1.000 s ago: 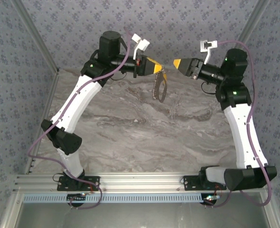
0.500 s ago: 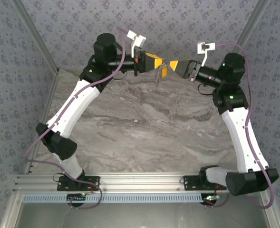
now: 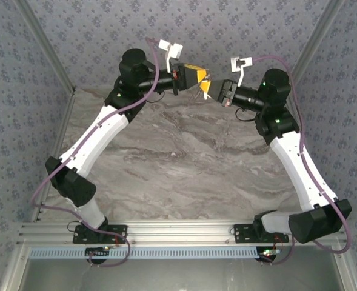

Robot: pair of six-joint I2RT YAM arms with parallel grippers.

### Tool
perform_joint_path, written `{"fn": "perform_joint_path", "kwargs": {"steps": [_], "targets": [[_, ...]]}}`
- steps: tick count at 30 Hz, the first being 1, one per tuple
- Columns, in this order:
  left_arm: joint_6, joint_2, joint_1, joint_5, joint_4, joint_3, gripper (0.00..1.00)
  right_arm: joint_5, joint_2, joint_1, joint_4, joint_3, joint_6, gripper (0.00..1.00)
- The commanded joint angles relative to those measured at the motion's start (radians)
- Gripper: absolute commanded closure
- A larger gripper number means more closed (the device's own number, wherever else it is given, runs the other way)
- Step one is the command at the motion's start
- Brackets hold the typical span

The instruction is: Put the keys on the keyring

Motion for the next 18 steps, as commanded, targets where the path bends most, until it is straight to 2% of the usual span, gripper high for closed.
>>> {"fn": "perform_joint_path", "kwargs": {"steps": [1,9,12,15,18], "targets": [[-0.018,-0.056,-0.004,-0.052,0.108,-0.005,1.0,0.005,0.008,0.021,0.027,0.005,-0.006,1.0],[-0.039,-0.058,-0.004,-0.079,0.152,-0.028,1.0,-0.031,0.06,0.057,-0.037,0.051,-0.044,0.98],[-0.042,-0.062,-0.003,-0.094,0.163,-0.036,1.0,-0.031,0.036,0.035,-0.085,0.03,-0.069,0.61],[-0.046,-0.07,0.001,-0.115,0.182,-0.044,1.0,-0.048,-0.01,-0.009,-0.104,-0.023,-0.071,0.48],[-0.063,-0.072,0.006,-0.122,0.212,-0.047,1.0,-0.067,-0.071,-0.063,-0.126,-0.084,-0.069,0.44]]}}
